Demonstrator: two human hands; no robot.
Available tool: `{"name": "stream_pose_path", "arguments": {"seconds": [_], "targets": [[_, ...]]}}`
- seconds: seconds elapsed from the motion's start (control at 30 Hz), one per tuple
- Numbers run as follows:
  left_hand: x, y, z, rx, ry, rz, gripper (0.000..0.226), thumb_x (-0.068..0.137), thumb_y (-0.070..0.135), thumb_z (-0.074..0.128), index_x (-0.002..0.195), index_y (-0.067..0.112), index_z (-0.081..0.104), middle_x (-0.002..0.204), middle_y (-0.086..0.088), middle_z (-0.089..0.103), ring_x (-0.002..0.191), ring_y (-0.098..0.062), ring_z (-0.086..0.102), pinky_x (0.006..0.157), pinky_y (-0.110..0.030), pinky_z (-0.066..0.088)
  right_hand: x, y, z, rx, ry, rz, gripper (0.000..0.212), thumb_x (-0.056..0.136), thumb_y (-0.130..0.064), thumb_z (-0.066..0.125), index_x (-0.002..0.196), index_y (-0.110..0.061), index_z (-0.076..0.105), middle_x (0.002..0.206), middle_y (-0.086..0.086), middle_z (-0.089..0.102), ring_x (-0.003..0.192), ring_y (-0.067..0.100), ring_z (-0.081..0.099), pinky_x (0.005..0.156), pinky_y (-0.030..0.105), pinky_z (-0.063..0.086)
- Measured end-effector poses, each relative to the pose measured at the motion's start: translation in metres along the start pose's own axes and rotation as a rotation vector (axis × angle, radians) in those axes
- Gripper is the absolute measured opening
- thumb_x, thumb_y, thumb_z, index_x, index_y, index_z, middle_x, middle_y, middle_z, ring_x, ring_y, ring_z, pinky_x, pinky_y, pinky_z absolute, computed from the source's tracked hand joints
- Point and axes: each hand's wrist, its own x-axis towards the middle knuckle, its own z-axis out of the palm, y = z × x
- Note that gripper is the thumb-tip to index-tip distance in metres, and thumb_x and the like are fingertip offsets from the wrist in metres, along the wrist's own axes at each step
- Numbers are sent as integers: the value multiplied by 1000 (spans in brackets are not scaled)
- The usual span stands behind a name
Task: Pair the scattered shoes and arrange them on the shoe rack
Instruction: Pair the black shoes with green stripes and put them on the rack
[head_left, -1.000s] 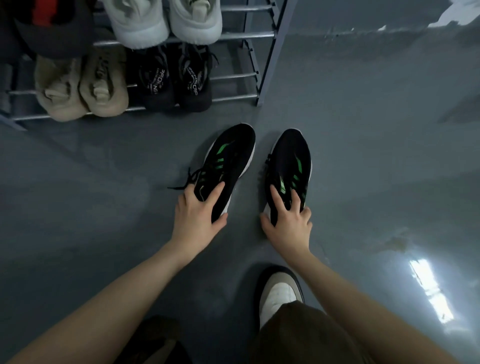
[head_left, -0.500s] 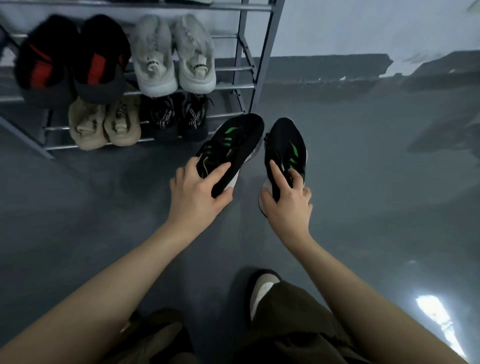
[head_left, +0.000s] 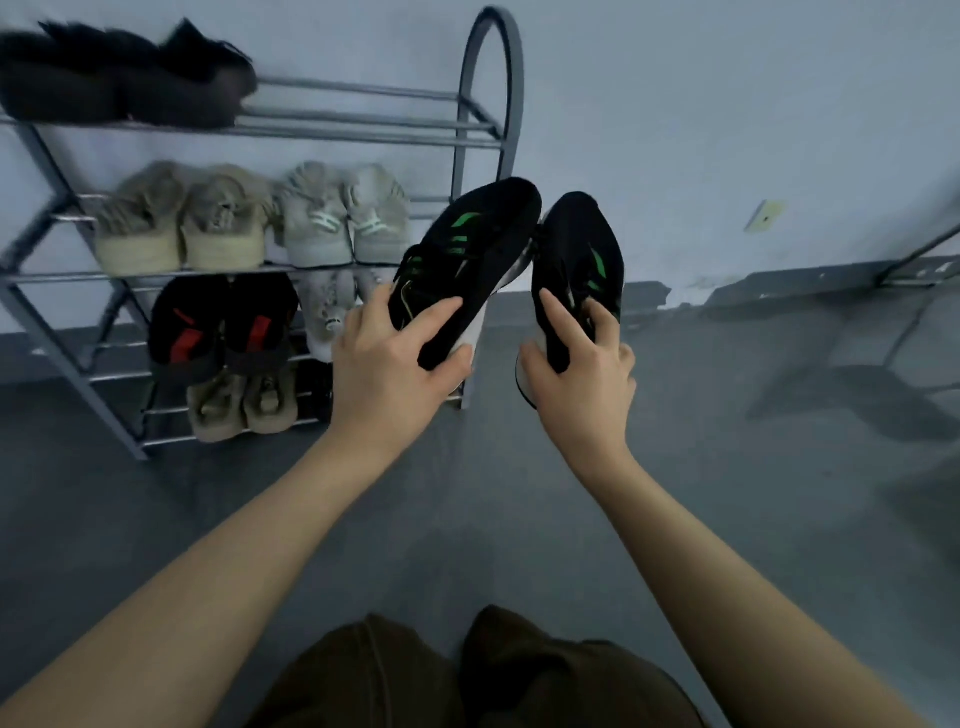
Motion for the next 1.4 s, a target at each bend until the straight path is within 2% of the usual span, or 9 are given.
{"name": "stream_pose_path", "arguments": {"seconds": [0.17, 0.33, 0.5, 0.63, 0.77, 0.93, 1.13, 1.3, 1.4], "targets": [[38, 15, -50, 19, 132, -52, 48, 78, 50, 52, 118, 27, 63, 123, -16, 53, 107, -38, 50, 92, -50, 42, 22, -63, -19, 46, 67, -127, 46, 88, -39, 54, 133, -47, 43, 148, -1, 31, 124, 34, 32, 97, 49, 30], [75, 9, -92, 72, 201, -102, 52, 78, 54, 47, 123, 30, 59, 122, -13, 50, 107, -35, 46, 90, -52, 42, 50, -116, -16, 139, 68, -220, 44, 88, -39, 55, 131, -46, 46, 147, -1, 33, 123, 33, 34, 97, 47, 30], [121, -11, -113, 182, 200, -173, 48, 83, 49, 56, 127, 31, 54, 129, -16, 46, 111, -36, 42, 94, -47, 36, 92, -158, 6, 197, 45, -299, 45, 86, -39, 54, 129, -49, 46, 144, -2, 39, 123, 33, 35, 99, 51, 35], [160, -35, -108, 209, 171, -300, 46, 85, 44, 56, 130, 33, 51, 130, -16, 44, 115, -36, 39, 94, -45, 31, 132, -187, 39, 265, -6, -327, 46, 81, -44, 53, 127, -46, 50, 139, -3, 44, 124, 29, 40, 97, 52, 39], [189, -63, -96, 221, 163, -334, 47, 85, 45, 56, 129, 32, 51, 126, -15, 45, 112, -36, 38, 94, -44, 30, 170, -192, 73, 321, -12, -297, 44, 77, -46, 53, 121, -43, 57, 132, -6, 49, 118, 25, 47, 93, 50, 43], [215, -77, -75, 244, 157, -358, 47, 86, 44, 54, 130, 30, 50, 126, -16, 45, 112, -35, 38, 90, -43, 30, 207, -181, 98, 182, 13, -303, 41, 80, -38, 58, 121, -40, 58, 134, -5, 50, 119, 30, 44, 93, 52, 40], [240, -79, -45, 357, 118, -432, 47, 87, 43, 53, 129, 25, 46, 125, -17, 42, 109, -37, 39, 90, -44, 30, 235, -168, 119, 145, -34, -299, 41, 76, -47, 62, 114, -32, 65, 131, -3, 52, 113, 28, 52, 90, 49, 44], [232, -89, -42, 491, 22, -247, 49, 90, 43, 49, 135, 27, 39, 148, -20, 21, 125, -40, 27, 103, -47, 20, 235, -152, 118, 143, -74, -331, 53, 78, -63, 51, 121, -34, 59, 135, -1, 46, 113, 26, 53, 91, 49, 45], [218, -104, -55, 517, -41, -46, 46, 88, 42, 52, 132, 30, 47, 149, -15, 27, 132, -40, 26, 104, -49, 19, 225, -142, 117, 93, -65, -399, 65, 75, -70, 39, 131, -39, 47, 141, 5, 41, 117, 31, 51, 95, 50, 43]]}}
